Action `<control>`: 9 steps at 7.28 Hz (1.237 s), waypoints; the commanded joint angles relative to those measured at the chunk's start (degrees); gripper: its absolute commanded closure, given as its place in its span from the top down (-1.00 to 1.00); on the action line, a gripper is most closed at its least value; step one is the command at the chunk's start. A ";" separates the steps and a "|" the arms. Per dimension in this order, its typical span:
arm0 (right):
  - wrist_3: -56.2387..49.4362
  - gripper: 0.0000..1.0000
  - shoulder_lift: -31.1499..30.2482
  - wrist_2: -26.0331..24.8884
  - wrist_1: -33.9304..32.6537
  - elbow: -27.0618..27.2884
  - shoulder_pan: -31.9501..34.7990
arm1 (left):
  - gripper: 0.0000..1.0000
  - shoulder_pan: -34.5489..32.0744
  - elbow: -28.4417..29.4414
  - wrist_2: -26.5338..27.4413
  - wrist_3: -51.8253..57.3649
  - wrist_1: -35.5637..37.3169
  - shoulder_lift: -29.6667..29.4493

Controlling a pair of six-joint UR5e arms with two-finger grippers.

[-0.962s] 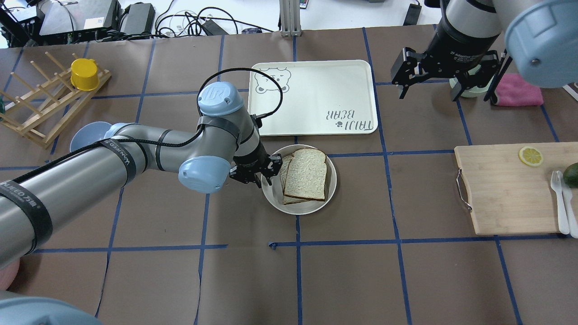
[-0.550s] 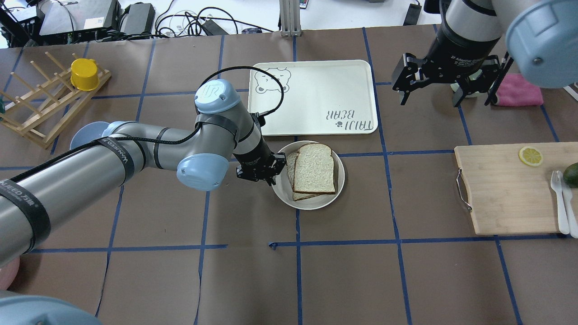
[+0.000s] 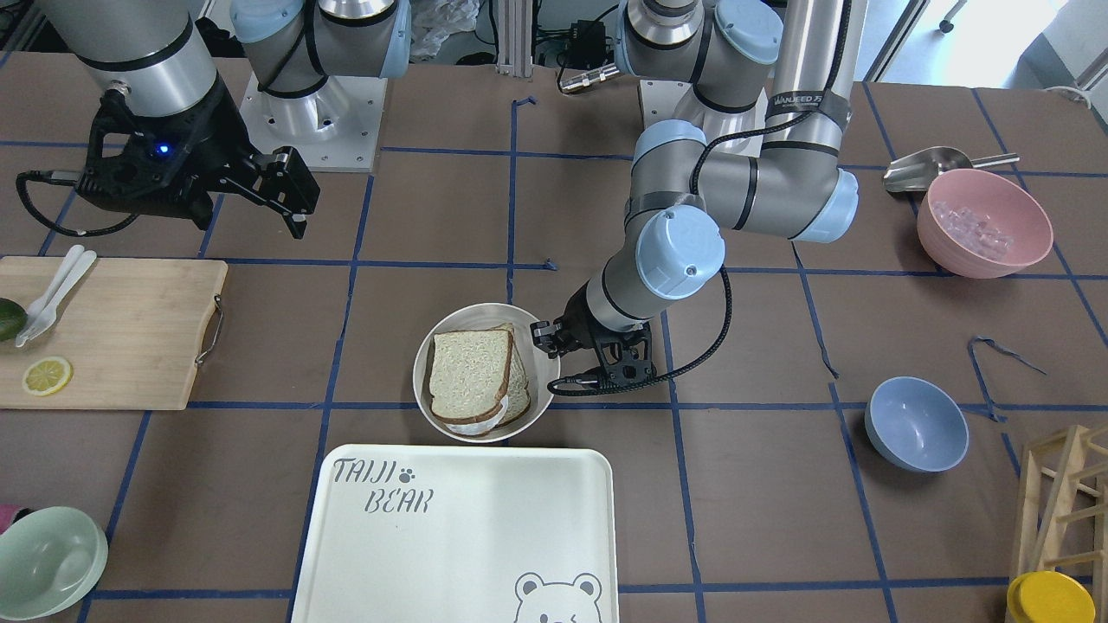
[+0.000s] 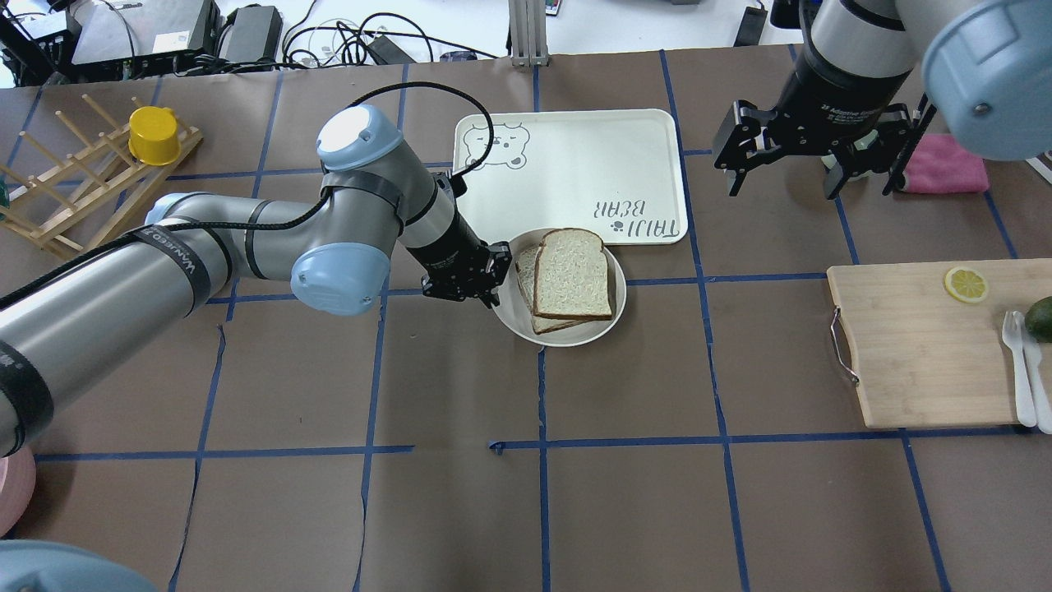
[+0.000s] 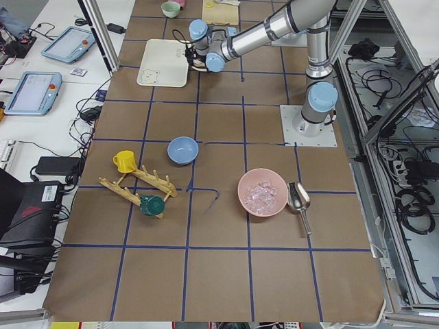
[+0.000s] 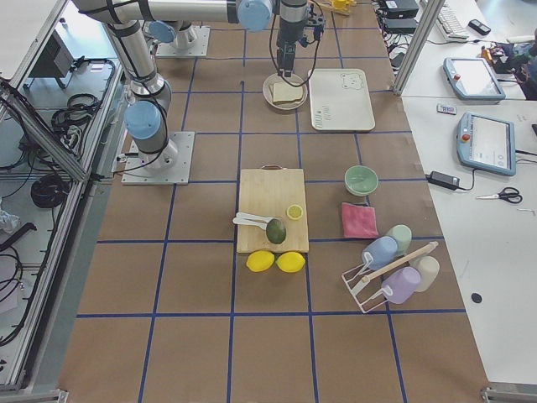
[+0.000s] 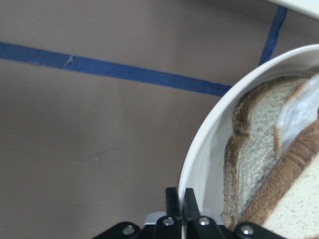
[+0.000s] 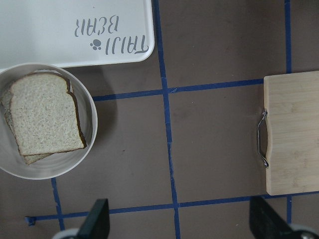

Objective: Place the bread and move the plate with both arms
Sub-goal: 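Slide the plate with the left gripper onto the bear-print tray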

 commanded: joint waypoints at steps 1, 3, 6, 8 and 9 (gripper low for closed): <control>0.09 1.00 0.07 -0.03 -0.05 -0.01 0.01 | -1.00 0.78 5.58 -0.61 0.85 -0.34 -2.25; 0.18 1.00 0.07 -0.21 -0.05 0.08 0.01 | -1.00 0.78 14.79 -1.49 1.54 -1.82 -7.17; 0.35 1.00 0.07 -0.21 -0.05 0.08 0.10 | -1.00 0.78 28.34 -1.49 5.50 -2.28 -17.62; 0.18 1.00 0.07 -0.21 -0.05 0.08 0.10 | -1.00 0.78 33.98 -1.50 6.38 -2.10 -23.96; 0.18 1.00 0.07 -0.21 -0.05 0.08 0.10 | -1.00 0.78 34.87 -1.32 6.56 -2.10 -25.03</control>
